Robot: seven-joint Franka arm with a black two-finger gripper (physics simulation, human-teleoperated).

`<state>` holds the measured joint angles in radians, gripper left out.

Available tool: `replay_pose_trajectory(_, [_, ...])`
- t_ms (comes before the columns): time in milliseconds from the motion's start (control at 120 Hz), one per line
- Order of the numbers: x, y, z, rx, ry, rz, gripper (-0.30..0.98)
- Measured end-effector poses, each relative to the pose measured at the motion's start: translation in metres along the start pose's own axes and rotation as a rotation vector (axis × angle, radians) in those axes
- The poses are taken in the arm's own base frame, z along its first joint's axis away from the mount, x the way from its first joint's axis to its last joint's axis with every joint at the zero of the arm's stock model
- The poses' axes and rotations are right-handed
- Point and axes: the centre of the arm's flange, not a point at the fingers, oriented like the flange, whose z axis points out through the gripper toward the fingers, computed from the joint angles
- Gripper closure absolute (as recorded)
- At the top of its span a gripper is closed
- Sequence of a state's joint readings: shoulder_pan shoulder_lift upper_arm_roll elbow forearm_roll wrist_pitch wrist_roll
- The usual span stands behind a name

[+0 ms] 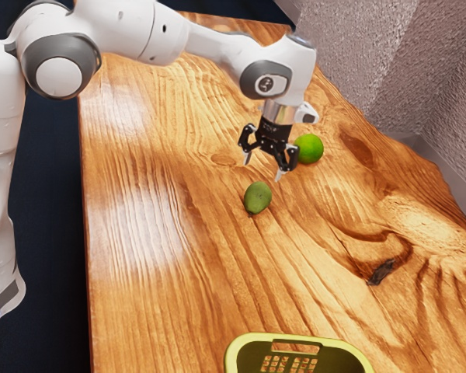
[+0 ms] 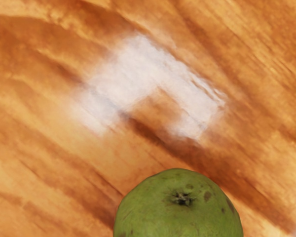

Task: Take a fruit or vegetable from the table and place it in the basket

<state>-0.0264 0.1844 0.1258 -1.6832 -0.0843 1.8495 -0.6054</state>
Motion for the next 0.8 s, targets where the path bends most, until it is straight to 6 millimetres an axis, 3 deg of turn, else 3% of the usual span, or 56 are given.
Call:
replay_pose_trajectory(308, [0.000, 0.004, 0.025, -0.015, -0.010, -0.009, 0.00])
replay_pose_trajectory(800, [-0.002, 0.010, 0.047, -0.031, -0.015, -0.014, 0.00])
